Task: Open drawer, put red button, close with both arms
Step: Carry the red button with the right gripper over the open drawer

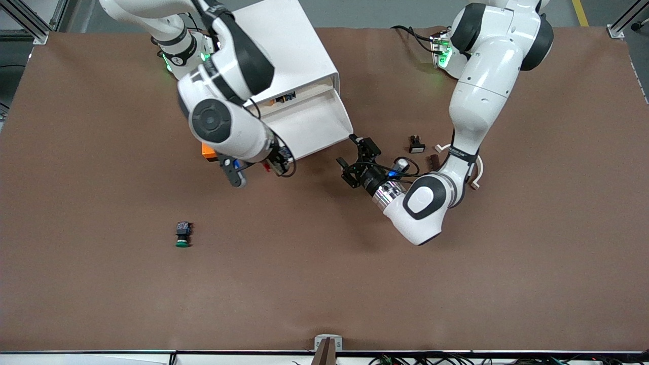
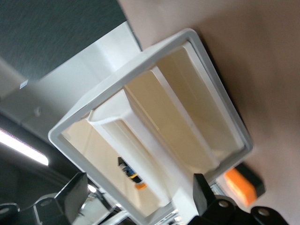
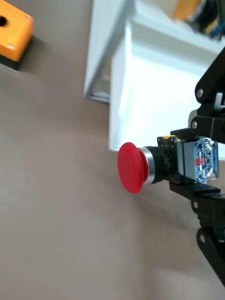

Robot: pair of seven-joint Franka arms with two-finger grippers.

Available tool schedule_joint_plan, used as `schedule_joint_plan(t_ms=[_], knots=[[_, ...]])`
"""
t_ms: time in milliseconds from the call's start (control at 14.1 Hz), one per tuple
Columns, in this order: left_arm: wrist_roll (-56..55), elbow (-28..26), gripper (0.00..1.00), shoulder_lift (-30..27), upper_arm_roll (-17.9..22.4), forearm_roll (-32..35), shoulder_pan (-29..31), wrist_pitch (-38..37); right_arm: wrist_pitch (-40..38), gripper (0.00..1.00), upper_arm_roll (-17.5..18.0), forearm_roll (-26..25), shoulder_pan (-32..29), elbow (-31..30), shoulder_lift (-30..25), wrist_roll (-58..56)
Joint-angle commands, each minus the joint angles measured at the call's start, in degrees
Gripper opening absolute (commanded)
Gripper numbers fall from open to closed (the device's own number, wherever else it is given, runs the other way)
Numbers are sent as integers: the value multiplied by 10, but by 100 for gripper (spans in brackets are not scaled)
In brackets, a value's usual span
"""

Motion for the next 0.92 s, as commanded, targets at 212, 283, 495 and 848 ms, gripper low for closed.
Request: schedule_joint_plan(t_ms=[212, 283, 495, 848], knots=[[258, 26, 99, -61, 11, 113, -8, 11, 150, 1, -6, 8, 60, -160, -77, 103], [301, 25, 99, -79, 12, 139, -10, 35, 163, 1, -6, 8, 70, -166, -77, 123], [368, 25, 99, -114, 10, 238, -28, 165, 212, 2, -6, 8, 86, -201, -80, 149], [377, 21, 99, -125, 8, 445, -89, 323, 231, 44, -7, 6, 100, -217, -80, 169]])
